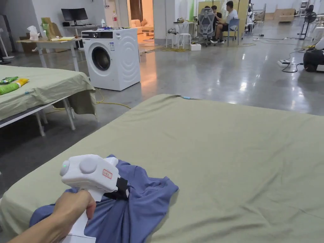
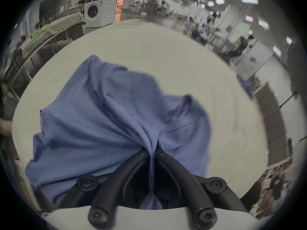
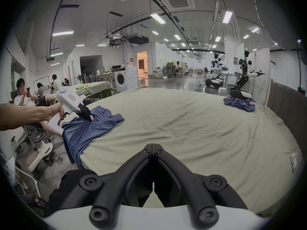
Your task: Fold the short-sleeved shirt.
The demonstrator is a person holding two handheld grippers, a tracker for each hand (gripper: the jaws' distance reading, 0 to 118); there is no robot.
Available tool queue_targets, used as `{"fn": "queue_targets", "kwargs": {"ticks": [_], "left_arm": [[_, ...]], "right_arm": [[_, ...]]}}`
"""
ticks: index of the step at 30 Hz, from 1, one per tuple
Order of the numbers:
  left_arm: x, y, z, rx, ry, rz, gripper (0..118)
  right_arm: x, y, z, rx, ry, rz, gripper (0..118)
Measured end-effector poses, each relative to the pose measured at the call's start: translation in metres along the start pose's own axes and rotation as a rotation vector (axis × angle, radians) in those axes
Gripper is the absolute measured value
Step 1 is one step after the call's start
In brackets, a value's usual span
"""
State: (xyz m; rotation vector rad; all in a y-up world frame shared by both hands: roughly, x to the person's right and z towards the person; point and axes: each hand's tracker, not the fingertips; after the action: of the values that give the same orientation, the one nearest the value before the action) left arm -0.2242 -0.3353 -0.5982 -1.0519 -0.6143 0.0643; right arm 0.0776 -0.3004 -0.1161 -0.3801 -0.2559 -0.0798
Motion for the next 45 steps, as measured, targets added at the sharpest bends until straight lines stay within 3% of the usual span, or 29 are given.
{"fn": "queue_targets", "kwargs": {"ticks": [3, 7, 14, 18, 24, 29, 31, 32, 33, 36, 39, 41, 45], "left_arm": [[0.035, 0.011, 0.014, 0.050, -0.154, 0.037, 3], [0.124, 0.034, 0.010, 0.064, -0.298, -0.106, 3], [0.354, 0.042, -0.030, 0.063, -0.665, -0.293, 3], [0.480, -0.002, -0.060, -0.039, -0.779, -0.476, 3], [0.581, -0.113, -0.105, -0.264, -0.932, -0.646, 3], [0.591, -0.202, -0.154, -0.413, -0.812, -0.755, 5], [0.580, -0.213, -0.169, -0.455, -0.741, -0.711, 21], [0.573, -0.215, -0.174, -0.485, -0.738, -0.670, 35], [0.566, -0.213, -0.173, -0.507, -0.761, -0.635, 67], [0.542, -0.189, -0.145, -0.444, -0.823, -0.537, 89], [0.495, -0.146, -0.087, -0.292, -0.942, -0.373, 89], [0.445, -0.122, -0.022, -0.045, -0.927, -0.373, 89], [0.351, -0.126, 0.088, 0.372, -0.487, -0.491, 89]], "right_arm": [[0.009, -0.002, 0.007, 0.005, -0.013, -0.010, 2], [0.027, -0.002, 0.019, 0.035, -0.034, -0.111, 2], [0.069, -0.003, 0.059, 0.078, -0.127, -0.122, 2], [0.101, -0.007, 0.089, 0.100, -0.214, -0.146, 2], [0.138, -0.021, 0.120, 0.106, -0.312, -0.199, 2], [0.153, -0.034, 0.126, 0.090, -0.337, -0.236, 2], [0.154, -0.037, 0.127, 0.086, -0.335, -0.249, 2], [0.153, -0.039, 0.127, 0.086, -0.336, -0.251, 2], [0.153, -0.039, 0.127, 0.084, -0.334, -0.252, 2], [0.152, -0.039, 0.127, 0.085, -0.331, -0.240, 2], [0.151, -0.034, 0.128, 0.096, -0.327, -0.242, 2], [0.149, -0.031, 0.130, 0.111, -0.320, -0.247, 2], [0.142, -0.027, 0.131, 0.131, -0.322, -0.240, 2]]}}
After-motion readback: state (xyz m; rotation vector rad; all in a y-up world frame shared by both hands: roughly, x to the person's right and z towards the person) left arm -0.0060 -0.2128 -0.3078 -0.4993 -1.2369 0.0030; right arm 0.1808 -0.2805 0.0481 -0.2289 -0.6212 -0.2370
